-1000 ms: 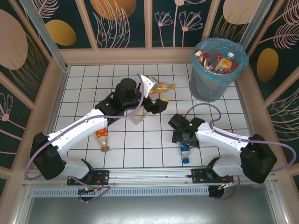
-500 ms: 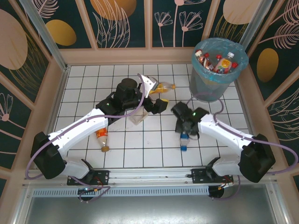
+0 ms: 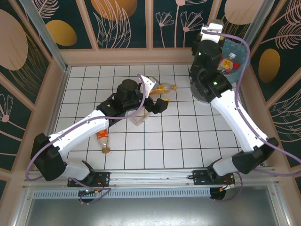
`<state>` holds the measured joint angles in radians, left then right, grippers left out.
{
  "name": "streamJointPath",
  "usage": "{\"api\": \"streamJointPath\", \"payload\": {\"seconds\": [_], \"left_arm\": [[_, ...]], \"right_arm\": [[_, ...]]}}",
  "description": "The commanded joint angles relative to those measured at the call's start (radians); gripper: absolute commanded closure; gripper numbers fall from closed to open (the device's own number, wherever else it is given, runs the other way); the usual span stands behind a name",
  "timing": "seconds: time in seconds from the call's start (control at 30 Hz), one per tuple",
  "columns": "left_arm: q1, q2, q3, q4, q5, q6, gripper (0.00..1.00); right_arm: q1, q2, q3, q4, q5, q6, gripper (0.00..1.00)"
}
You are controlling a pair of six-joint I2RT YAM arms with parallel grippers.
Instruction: Put the plastic bottles in the bin
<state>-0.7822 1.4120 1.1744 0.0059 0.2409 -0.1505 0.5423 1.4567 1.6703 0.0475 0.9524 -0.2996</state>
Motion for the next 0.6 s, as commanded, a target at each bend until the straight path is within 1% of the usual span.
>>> {"api": "streamJointPath", "payload": {"seconds": [0.0, 0.1, 0.13, 0.3, 0.37, 0.4, 0.5, 0.53, 0.57], "left_arm": [[-0.006, -0.029, -0.016, 0.051, -0.025, 0.0, 0.01], [-0.006, -0.029, -0.021, 0.054, -0.034, 0.001, 0.01], [-0.006, -0.029, -0.02, 0.054, -0.035, 0.0, 0.01], [-0.005, -0.021, -0.014, 0.055, -0.023, -0.019, 0.02], [-0.005, -0.017, -0.013, 0.057, -0.019, -0.026, 0.01], [-0.006, -0.014, -0.013, 0.057, -0.018, -0.028, 0.02], [-0.005, -0.01, -0.013, 0.055, -0.016, -0.031, 0.02], [-0.006, -0.011, -0.012, 0.054, -0.02, -0.031, 0.01], [-0.005, -0.011, -0.013, 0.052, -0.026, -0.028, 0.02]], "right_arm": [[-0.058, 0.104, 0.026, 0.453, 0.109, -0.327, 0.52], [-0.097, 0.173, 0.068, 0.428, 0.092, -0.3, 0.52], [-0.106, 0.193, 0.088, 0.394, 0.091, -0.275, 0.52], [-0.126, 0.219, 0.089, 0.227, 0.076, -0.072, 0.56], [-0.13, 0.229, 0.072, 0.207, 0.089, -0.043, 0.57], [-0.13, 0.234, 0.049, 0.24, 0.114, -0.065, 0.58], [-0.132, 0.253, -0.087, 0.564, 0.214, -0.269, 0.58], [-0.134, 0.256, -0.13, 0.659, 0.226, -0.317, 0.58], [-0.137, 0.26, -0.158, 0.714, 0.231, -0.342, 0.59]]}}
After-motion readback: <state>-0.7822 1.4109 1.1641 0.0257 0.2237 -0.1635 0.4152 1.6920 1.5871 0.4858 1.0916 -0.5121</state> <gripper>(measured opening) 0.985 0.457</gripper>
